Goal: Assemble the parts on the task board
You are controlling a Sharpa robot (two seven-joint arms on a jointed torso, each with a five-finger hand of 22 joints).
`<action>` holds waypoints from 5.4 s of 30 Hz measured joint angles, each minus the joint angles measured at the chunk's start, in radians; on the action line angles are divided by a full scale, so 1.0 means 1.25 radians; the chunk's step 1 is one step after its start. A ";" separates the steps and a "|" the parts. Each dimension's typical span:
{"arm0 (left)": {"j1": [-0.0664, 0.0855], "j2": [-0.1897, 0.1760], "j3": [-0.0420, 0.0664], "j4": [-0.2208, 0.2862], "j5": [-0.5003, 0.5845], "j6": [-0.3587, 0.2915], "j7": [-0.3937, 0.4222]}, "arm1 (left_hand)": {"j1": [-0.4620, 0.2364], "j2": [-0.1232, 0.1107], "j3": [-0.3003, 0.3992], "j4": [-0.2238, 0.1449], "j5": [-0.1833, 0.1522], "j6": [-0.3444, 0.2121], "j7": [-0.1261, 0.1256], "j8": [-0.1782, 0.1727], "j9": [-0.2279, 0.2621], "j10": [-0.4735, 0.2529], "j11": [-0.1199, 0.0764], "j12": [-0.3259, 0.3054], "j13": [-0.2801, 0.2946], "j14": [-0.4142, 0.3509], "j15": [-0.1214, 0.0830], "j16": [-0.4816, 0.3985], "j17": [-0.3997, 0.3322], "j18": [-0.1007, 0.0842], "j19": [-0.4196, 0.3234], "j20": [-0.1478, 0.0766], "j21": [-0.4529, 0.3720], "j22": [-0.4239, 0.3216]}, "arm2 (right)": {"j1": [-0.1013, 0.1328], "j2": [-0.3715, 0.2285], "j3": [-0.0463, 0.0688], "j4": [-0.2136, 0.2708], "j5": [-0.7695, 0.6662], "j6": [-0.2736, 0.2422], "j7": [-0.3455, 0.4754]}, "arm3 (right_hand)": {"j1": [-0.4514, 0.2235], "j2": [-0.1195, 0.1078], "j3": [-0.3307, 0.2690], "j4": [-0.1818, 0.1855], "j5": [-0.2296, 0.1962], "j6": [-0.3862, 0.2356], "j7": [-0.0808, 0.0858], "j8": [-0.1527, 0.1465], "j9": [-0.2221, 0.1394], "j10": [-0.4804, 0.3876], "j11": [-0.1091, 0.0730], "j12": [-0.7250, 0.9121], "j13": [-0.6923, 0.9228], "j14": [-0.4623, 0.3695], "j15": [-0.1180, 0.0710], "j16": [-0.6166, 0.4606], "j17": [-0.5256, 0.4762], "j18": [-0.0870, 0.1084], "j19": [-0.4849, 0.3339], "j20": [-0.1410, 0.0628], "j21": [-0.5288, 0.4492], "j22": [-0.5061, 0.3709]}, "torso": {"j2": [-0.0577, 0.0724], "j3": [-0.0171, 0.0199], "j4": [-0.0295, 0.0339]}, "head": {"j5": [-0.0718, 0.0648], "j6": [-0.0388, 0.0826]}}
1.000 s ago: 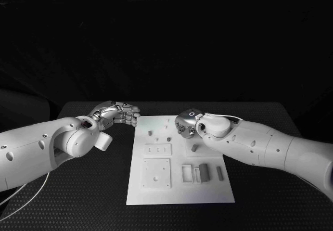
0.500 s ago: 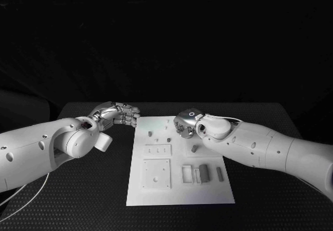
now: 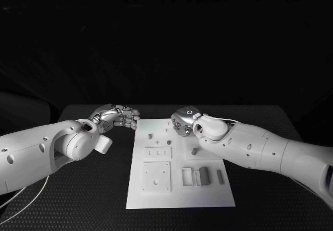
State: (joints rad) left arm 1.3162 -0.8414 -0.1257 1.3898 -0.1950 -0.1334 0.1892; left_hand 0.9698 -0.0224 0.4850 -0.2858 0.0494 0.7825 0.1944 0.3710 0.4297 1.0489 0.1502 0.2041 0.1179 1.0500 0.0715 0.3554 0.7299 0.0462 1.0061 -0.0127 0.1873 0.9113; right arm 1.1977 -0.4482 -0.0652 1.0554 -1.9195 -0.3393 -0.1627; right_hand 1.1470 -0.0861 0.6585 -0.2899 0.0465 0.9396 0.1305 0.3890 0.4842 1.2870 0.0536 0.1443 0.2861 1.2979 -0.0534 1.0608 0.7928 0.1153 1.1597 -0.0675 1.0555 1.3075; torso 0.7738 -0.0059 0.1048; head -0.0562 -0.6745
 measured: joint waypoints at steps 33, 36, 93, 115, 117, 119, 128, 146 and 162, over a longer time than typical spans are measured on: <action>0.010 0.007 0.000 0.001 -0.001 0.001 -0.001 | 0.000 0.000 0.000 0.000 0.000 0.000 0.000 0.000 0.000 0.001 0.001 -0.003 0.000 0.000 0.000 -0.003 0.001 0.006 0.000 0.000 -0.003 0.000 | 0.002 0.097 0.013 -0.107 -0.016 -0.055 -0.033 | 0.000 -0.006 0.002 0.002 0.000 0.002 0.003 -0.001 -0.002 0.000 0.000 0.000 0.005 0.002 0.002 0.000 -0.001 0.000 0.004 -0.002 0.000 0.000 | 0.006 0.0000 0.0038 | 0.009 0.021; 0.011 0.007 0.001 0.003 -0.001 0.001 -0.001 | 0.000 0.000 0.000 0.000 0.000 0.000 0.000 0.000 0.000 0.001 0.001 -0.003 0.000 0.000 0.000 -0.003 0.002 0.006 0.000 0.000 -0.003 0.000 | 0.002 0.099 0.013 -0.109 -0.016 -0.056 -0.032 | 0.000 -0.006 0.005 0.000 0.000 0.002 0.003 -0.002 -0.001 0.000 0.000 -0.001 0.005 0.002 0.002 0.000 -0.001 0.000 0.004 -0.002 0.000 0.000 | 0.008 -0.0001 0.0054 | 0.009 0.021; 0.014 0.009 0.000 0.003 -0.002 0.000 -0.003 | 0.000 0.000 0.000 0.000 0.000 0.000 0.000 0.000 0.000 0.001 0.001 -0.006 0.000 0.000 0.000 -0.006 0.005 -0.001 0.000 0.000 -0.003 0.000 | 0.002 0.115 0.013 -0.142 -0.014 -0.056 -0.025 | -0.002 -0.008 0.006 0.002 0.000 0.001 0.001 -0.003 -0.001 -0.001 0.000 -0.001 0.009 0.001 0.001 0.000 -0.002 0.000 0.007 -0.002 0.000 0.000 | 0.019 -0.0015 0.0080 | 0.015 0.012; 0.016 0.016 0.001 -0.002 -0.002 0.000 -0.004 | 0.000 0.000 0.000 0.000 0.000 0.000 0.000 0.000 0.000 0.001 0.001 -0.009 0.000 0.000 0.000 -0.009 0.007 0.000 0.002 -0.001 -0.006 0.000 | 0.001 0.124 0.012 -0.152 -0.013 -0.046 -0.025 | -0.002 -0.008 0.006 0.002 0.000 0.000 0.001 -0.004 -0.002 -0.001 0.000 -0.001 0.012 0.002 0.002 0.000 -0.003 0.000 0.007 -0.001 0.000 0.000 | 0.020 -0.0015 0.0084 | 0.018 0.012; 0.017 0.016 0.001 -0.002 -0.002 0.000 -0.005 | 0.000 0.000 0.000 0.000 0.000 0.000 0.000 0.000 0.000 0.001 0.001 -0.009 0.000 0.000 0.000 -0.009 0.007 0.001 0.003 -0.003 -0.006 0.000 | 0.001 0.124 0.012 -0.152 -0.013 -0.046 -0.025 | -0.002 -0.008 0.006 0.002 0.000 0.000 0.001 -0.004 -0.002 -0.001 0.000 -0.001 0.012 0.002 0.002 0.000 -0.003 0.000 0.007 -0.001 0.000 0.000 | 0.020 -0.0015 0.0080 | 0.019 0.012; 0.018 0.016 0.001 -0.001 -0.002 0.000 -0.005 | 0.000 0.000 0.000 0.000 0.000 0.000 0.000 0.000 0.000 0.001 0.001 -0.009 0.000 0.000 0.000 -0.009 0.007 0.004 0.003 -0.003 -0.006 0.000 | 0.001 0.125 0.012 -0.152 -0.012 -0.045 -0.025 | -0.002 -0.008 0.006 0.002 0.000 0.000 0.001 -0.004 -0.002 -0.001 0.000 -0.001 0.012 0.002 0.002 0.000 -0.003 0.000 0.007 -0.001 0.000 0.000 | 0.020 -0.0015 0.0079 | 0.018 0.012; 0.019 0.017 0.001 -0.001 -0.002 0.000 -0.005 | 0.000 0.000 0.000 0.000 0.000 0.000 0.000 0.000 0.000 0.001 0.001 -0.009 0.000 0.000 0.000 -0.009 0.007 0.004 0.003 -0.003 -0.006 0.000 | 0.001 0.128 0.012 -0.156 -0.006 -0.044 -0.025 | -0.011 -0.017 0.011 0.002 0.000 -0.011 0.010 -0.012 -0.003 -0.022 0.009 -0.017 0.014 0.000 0.004 0.000 -0.005 0.000 0.007 -0.001 0.000 0.000 | 0.020 -0.0017 0.0080 | 0.017 0.011; 0.020 0.017 0.001 -0.001 -0.002 0.000 -0.006 | 0.000 0.000 0.000 0.000 0.000 0.000 0.000 0.000 0.000 0.004 -0.002 -0.009 0.000 0.000 0.000 -0.009 0.008 0.003 0.003 -0.003 -0.006 0.000 | 0.001 0.129 0.012 -0.158 0.012 -0.045 -0.025 | -0.020 -0.049 0.014 0.010 0.000 -0.064 0.035 -0.039 -0.013 -0.059 0.027 -0.040 0.011 -0.014 0.017 0.000 -0.007 0.000 -0.002 -0.002 -0.007 0.000 | 0.020 -0.0012 0.0079 | 0.018 0.010; 0.020 0.017 0.000 -0.001 -0.002 0.000 -0.007 | 0.000 0.000 0.000 0.000 0.000 0.000 0.000 0.000 -0.001 0.004 -0.002 -0.012 0.000 0.000 0.000 -0.009 0.008 0.000 0.003 -0.003 -0.006 0.000 | 0.001 0.126 0.012 -0.161 0.018 -0.047 -0.026 | -0.023 -0.038 0.018 0.014 0.000 -0.065 0.033 -0.039 -0.009 -0.059 0.027 -0.039 0.016 -0.014 0.017 0.000 -0.007 0.000 -0.003 0.000 -0.007 0.000 | 0.020 -0.0012 0.0078 | 0.016 0.011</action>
State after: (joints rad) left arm 1.3415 -0.8208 -0.1252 1.3879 -0.1976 -0.1328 0.1810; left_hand 0.9698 -0.0224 0.4850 -0.2858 0.0494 0.7825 0.1944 0.3710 0.4285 1.0536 0.1480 0.1888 0.1180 1.0501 0.0715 0.3438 0.7402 0.0456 1.0097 -0.0159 0.1796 0.9112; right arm 1.1984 -0.2903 -0.0506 0.8541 -1.8973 -0.3982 -0.1947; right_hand 1.1183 -0.1335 0.6816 -0.2718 0.0464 0.8580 0.1718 0.3405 0.4730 1.2131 0.0875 0.0950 0.3067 1.2800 -0.0319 1.0604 0.7836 0.1152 1.1559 -0.0677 1.0472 1.3073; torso 0.7988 -0.0074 0.1146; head -0.0359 -0.6611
